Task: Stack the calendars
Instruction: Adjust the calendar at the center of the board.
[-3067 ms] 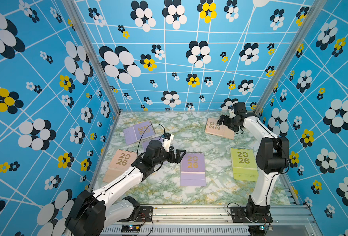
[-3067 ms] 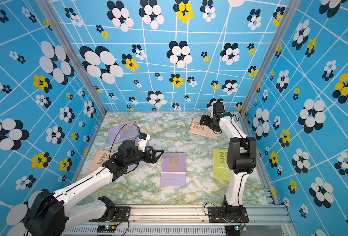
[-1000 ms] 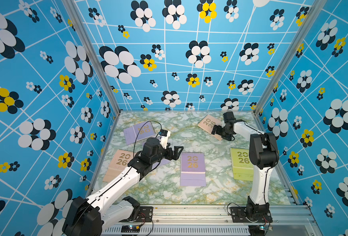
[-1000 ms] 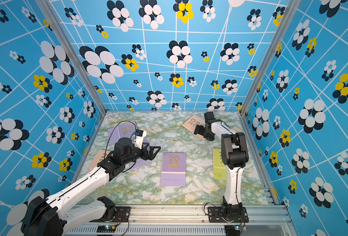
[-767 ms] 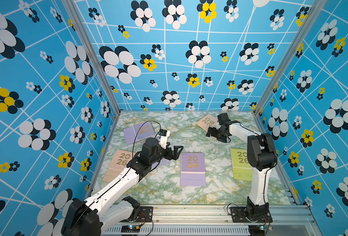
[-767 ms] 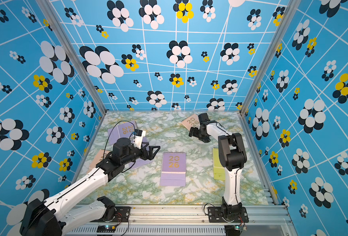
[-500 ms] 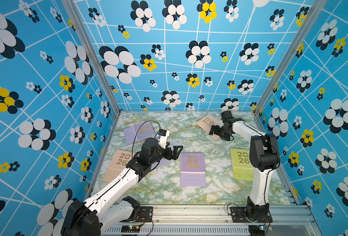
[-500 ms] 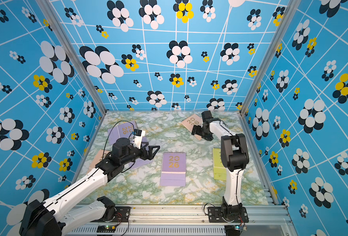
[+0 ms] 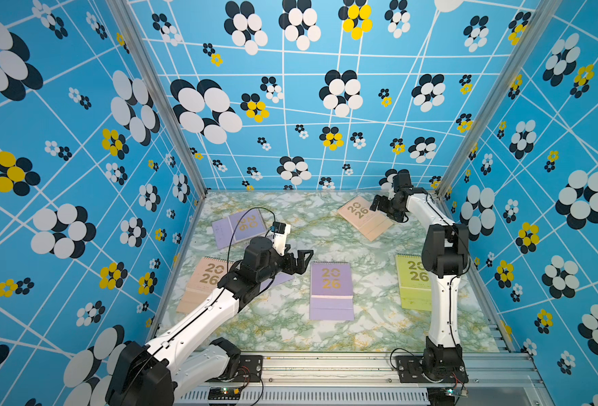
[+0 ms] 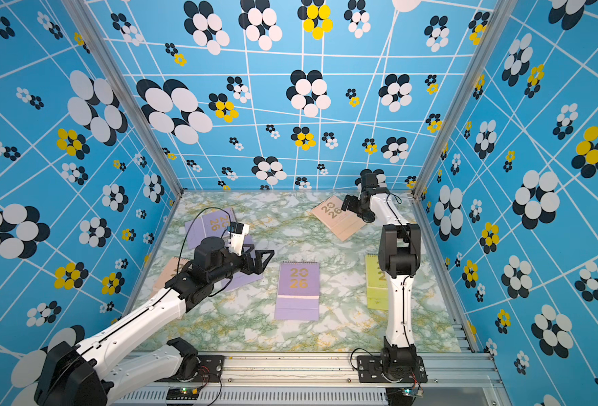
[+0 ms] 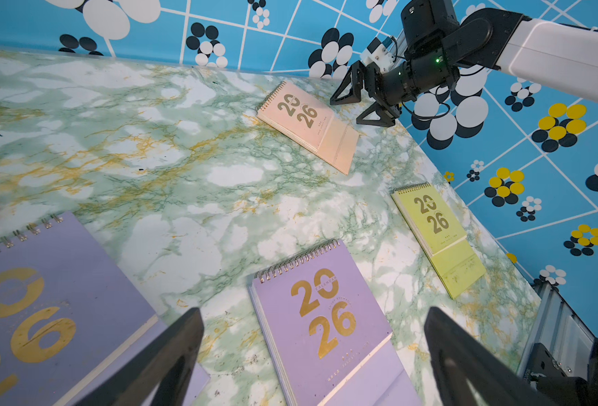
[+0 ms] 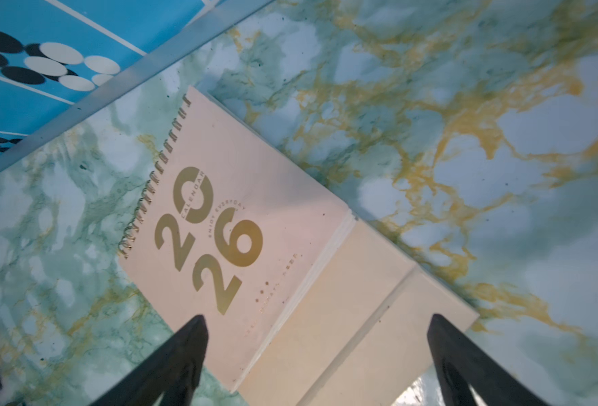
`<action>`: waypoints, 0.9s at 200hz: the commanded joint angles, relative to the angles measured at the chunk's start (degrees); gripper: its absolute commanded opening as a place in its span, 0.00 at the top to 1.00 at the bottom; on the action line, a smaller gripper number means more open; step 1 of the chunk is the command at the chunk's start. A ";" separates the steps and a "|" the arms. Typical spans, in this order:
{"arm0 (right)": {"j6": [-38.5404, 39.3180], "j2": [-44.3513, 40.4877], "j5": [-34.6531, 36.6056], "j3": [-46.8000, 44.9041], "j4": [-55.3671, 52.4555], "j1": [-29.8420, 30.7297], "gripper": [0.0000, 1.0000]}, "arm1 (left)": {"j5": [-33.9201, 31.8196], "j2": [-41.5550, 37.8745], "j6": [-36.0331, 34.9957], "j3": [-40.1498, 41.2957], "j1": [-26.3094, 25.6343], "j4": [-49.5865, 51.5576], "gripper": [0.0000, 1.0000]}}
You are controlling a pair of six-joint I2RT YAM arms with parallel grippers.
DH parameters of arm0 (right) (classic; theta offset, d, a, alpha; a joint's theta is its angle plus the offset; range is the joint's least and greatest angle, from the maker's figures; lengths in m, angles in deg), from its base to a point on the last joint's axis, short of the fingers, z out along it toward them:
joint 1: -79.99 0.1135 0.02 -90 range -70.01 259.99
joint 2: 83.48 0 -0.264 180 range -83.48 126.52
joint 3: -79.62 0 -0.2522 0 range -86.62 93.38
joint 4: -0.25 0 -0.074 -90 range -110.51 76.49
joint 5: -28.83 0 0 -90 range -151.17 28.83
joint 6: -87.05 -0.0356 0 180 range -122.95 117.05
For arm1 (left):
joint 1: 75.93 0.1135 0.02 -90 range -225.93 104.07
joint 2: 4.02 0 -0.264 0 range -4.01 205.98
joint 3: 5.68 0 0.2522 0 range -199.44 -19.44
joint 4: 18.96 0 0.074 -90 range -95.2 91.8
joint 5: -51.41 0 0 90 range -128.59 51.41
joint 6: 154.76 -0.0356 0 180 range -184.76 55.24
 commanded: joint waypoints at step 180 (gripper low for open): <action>3.11 8.86 0.72 13.00 -6.93 -0.15 0.01 | -1.59 -0.32 0.46 -1.56 0.62 2.80 0.00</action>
